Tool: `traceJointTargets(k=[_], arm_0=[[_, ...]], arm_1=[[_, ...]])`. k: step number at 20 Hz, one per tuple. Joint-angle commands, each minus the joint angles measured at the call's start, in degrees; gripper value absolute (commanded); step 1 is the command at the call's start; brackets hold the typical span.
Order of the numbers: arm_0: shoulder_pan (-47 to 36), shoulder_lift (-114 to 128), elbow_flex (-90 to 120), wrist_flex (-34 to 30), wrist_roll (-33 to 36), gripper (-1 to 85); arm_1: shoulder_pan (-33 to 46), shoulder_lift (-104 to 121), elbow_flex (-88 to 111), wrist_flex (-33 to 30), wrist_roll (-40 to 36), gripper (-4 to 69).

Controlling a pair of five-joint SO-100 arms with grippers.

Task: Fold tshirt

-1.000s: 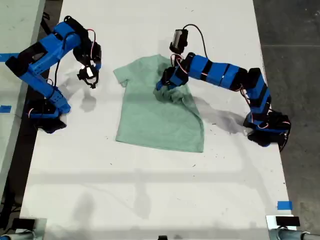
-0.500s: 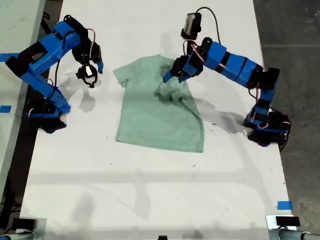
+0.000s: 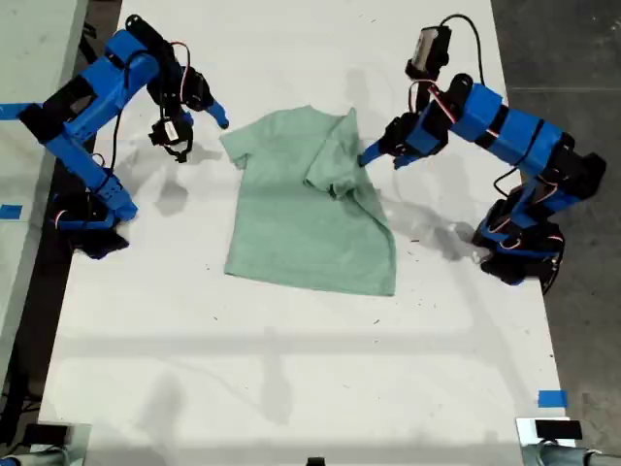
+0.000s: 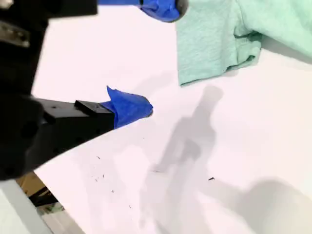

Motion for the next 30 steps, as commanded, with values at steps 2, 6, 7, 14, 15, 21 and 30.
traceJointTargets(k=[2,6,7,14,15,21,30], arm_0=[[-1.32,-8.35,-2.72,-8.26,4.13,25.9],[-2.81,-20.04,-5.54,-14.41,7.12,27.4],[-2.9,-23.03,-7.12,-15.12,7.56,27.5],[-4.66,-43.42,-23.12,-13.54,7.82,21.6],[-4.92,-45.97,-25.75,-11.95,7.56,17.0],[-4.31,-44.21,-28.48,-7.65,5.71,0.0],[1.93,-29.0,-34.89,2.81,3.34,0.0]], arm_1=[[-2.99,6.33,1.14,-0.62,1.41,27.1],[-5.19,8.88,2.72,-0.09,2.37,27.3],[-5.54,9.76,3.08,0.09,2.55,27.3],[-7.29,15.12,6.42,0.7,4.04,27.4],[-7.29,16.08,6.86,0.79,4.04,27.3],[-6.59,18.11,9.49,0.35,4.13,26.9],[-5.89,21.71,13.54,-0.09,4.57,25.9]])
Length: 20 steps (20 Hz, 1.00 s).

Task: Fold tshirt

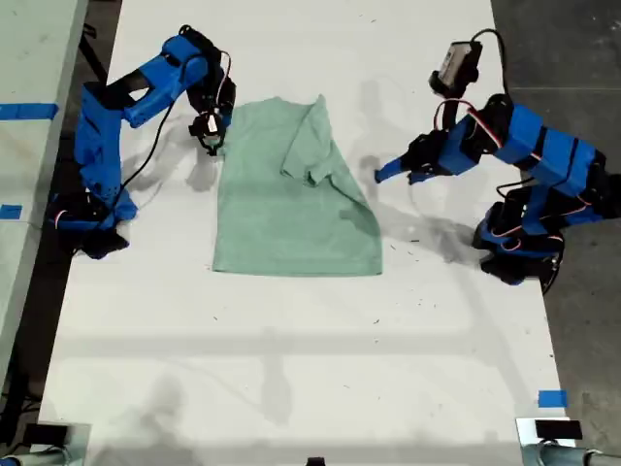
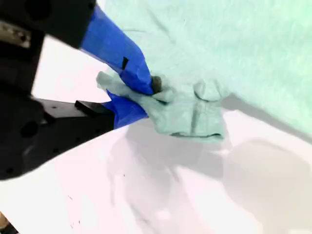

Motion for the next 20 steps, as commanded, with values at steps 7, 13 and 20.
traceJointTargets(k=[7,13,20], arm_0=[[15.64,5.36,-10.11,-8.61,-0.79,0.0],[21.09,-3.34,-10.99,-23.12,-0.26,11.3],[19.07,-0.7,-9.76,-16.88,0.26,23.4]], arm_1=[[1.05,1.93,1.14,-0.97,0.44,25.9],[0.09,2.37,3.43,-2.37,1.76,26.0],[-0.62,5.1,6.77,-2.46,2.55,27.1]])
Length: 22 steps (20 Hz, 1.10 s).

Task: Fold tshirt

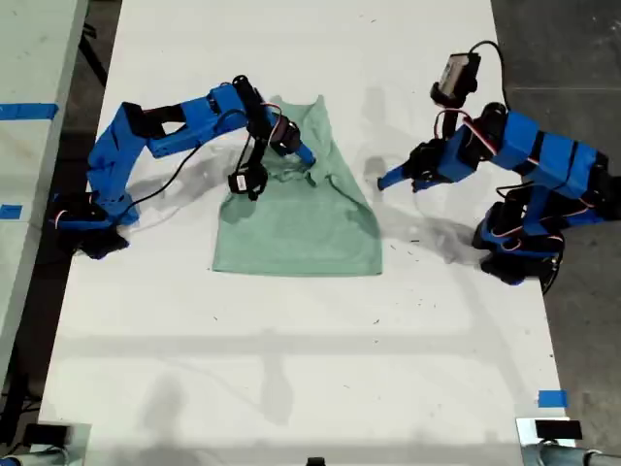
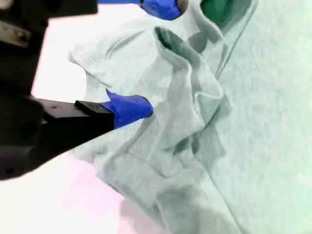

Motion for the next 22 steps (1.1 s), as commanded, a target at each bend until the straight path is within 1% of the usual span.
traceJointTargets(k=[1,3,5,7,8,9,12,14,15,18,22], arm_0=[[-0.88,12.22,-2.29,9.49,0.09,23.6],[-0.26,19.78,1.05,16.61,-1.32,23.5],[1.76,26.81,5.27,22.06,-3.08,22.7],[4.31,33.13,11.51,26.19,-5.54,22.0],[5.54,36.3,16.17,27.07,-7.73,21.8],[7.12,40.08,22.32,26.19,-9.67,22.1],[12.39,52.38,45.0,17.93,-16.52,22.3],[16.17,59.24,57.74,12.39,-21.62,22.6],[17.84,61.08,61.35,10.9,-23.82,22.6],[21.01,61.7,64.95,8.61,-27.69,23.1],[22.59,58.36,63.98,6.15,-28.92,22.9]], arm_1=[[-0.79,3.08,0.0,-0.88,0.53,27.1],[-1.32,3.43,0.26,-0.62,0.53,27.1],[-1.85,3.43,0.44,-0.62,0.53,27.3],[-2.64,3.08,0.62,-0.62,0.62,27.3],[-3.25,2.99,0.79,-0.62,0.79,27.3],[-3.96,2.9,1.14,-0.97,0.97,27.4],[-6.5,1.49,2.9,-2.29,2.11,28.2],[-8.7,-0.09,4.57,-4.57,2.64,28.2],[-9.67,-1.05,5.45,-6.15,2.72,28.4],[-11.69,-5.98,7.38,-11.34,2.72,28.8],[-12.83,-13.62,9.58,-19.25,2.37,29.3]])
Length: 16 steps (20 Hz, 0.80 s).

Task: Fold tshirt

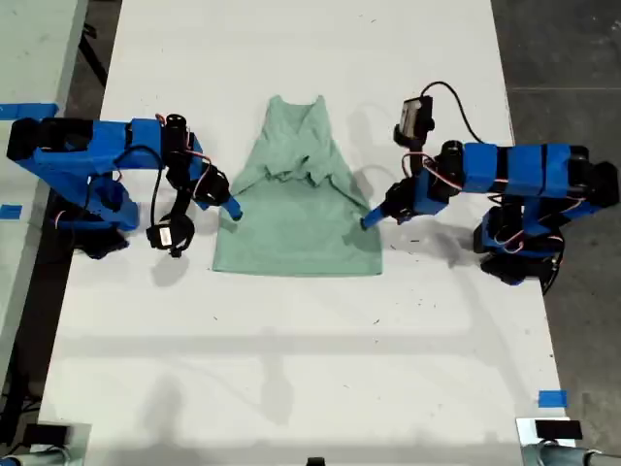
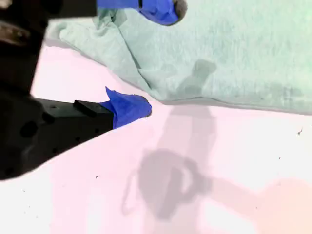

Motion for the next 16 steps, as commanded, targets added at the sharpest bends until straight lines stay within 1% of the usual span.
traceJointTargets(k=[1,3,8,9,12,14,16], arm_0=[[1.41,-1.05,-1.93,-1.58,-0.7,22.8],[1.85,-2.81,-3.6,-2.29,-1.14,22.4],[2.55,-8.26,-10.02,-1.58,-0.79,21.9],[2.55,-8.79,-10.46,-1.58,-0.79,21.7],[2.55,-9.14,-10.9,-1.67,-0.79,21.6],[2.46,-9.14,-10.9,-1.49,-0.7,21.3],[2.46,-9.32,-10.9,-1.49,-0.7,21.1]], arm_1=[[-0.97,-2.11,0.79,-5.8,0.18,29.2],[-0.7,-3.87,3.69,-10.02,0.26,28.7],[-0.62,-15.12,7.03,-20.13,1.49,26.2],[-0.44,-17.4,7.03,-21.27,1.76,23.6],[0.18,-20.13,6.42,-22.59,2.2,5.9],[0.53,-20.3,6.24,-22.76,1.93,3.8],[0.7,-20.48,5.8,-21.97,2.29,-2.1]])
